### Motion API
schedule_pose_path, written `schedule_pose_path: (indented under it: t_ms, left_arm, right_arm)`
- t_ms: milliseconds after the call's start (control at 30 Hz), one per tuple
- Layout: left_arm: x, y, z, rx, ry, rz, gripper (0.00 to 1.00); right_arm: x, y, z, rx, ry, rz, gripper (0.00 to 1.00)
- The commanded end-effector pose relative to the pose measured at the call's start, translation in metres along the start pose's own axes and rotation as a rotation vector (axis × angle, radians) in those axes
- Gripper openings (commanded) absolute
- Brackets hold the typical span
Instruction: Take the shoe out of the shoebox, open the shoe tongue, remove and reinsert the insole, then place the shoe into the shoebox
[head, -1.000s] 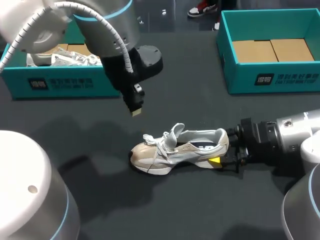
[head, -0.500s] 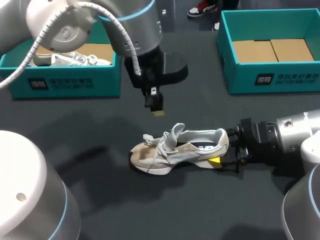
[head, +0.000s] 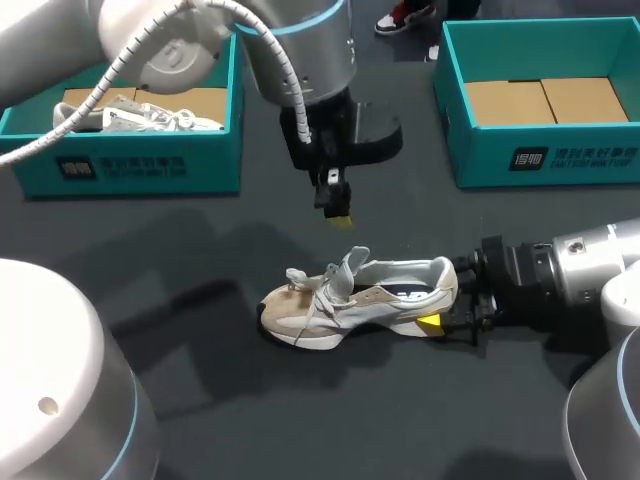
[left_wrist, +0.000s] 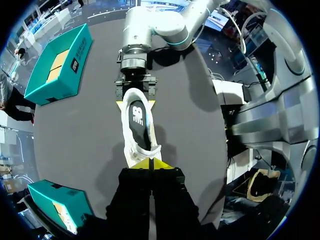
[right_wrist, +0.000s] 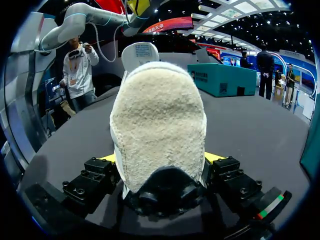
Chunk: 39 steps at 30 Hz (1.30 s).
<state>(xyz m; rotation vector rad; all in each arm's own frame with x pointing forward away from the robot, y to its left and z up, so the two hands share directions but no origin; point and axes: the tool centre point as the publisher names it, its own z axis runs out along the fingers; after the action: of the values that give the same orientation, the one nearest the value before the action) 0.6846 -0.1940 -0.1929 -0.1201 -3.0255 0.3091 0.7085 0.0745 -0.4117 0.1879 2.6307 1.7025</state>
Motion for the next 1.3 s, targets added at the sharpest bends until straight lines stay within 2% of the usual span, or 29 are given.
schedule_pose_path:
  t_ms: [33, 200, 600, 767, 967, 1300]
  left_arm:
    - [-0.003, -0.021, 0.028, -0.023, -0.010, 0.017, 0.00]
    - [-0.014, -0.043, 0.054, -0.035, 0.015, 0.031, 0.00]
    - [-0.014, -0.043, 0.054, -0.035, 0.015, 0.031, 0.00]
    - [-0.022, -0.052, 0.086, -0.056, 0.049, 0.024, 0.00]
    - [-0.028, -0.051, 0.107, -0.058, 0.078, 0.022, 0.00]
    - [-0.026, -0.047, 0.135, -0.068, 0.087, 0.037, 0.00]
  right_arm:
    - [0.000, 0.000, 0.001, 0.004, -0.002, 0.001, 0.00]
    - [0.000, 0.000, 0.001, 0.004, -0.002, 0.001, 0.00]
    - [0.000, 0.000, 0.001, 0.004, -0.002, 0.001, 0.00]
    - [0.000, 0.000, 0.001, 0.004, -0.002, 0.001, 0.00]
    - [0.000, 0.000, 0.001, 0.004, -0.002, 0.001, 0.00]
    - [0.000, 0.000, 0.001, 0.004, -0.002, 0.001, 0.00]
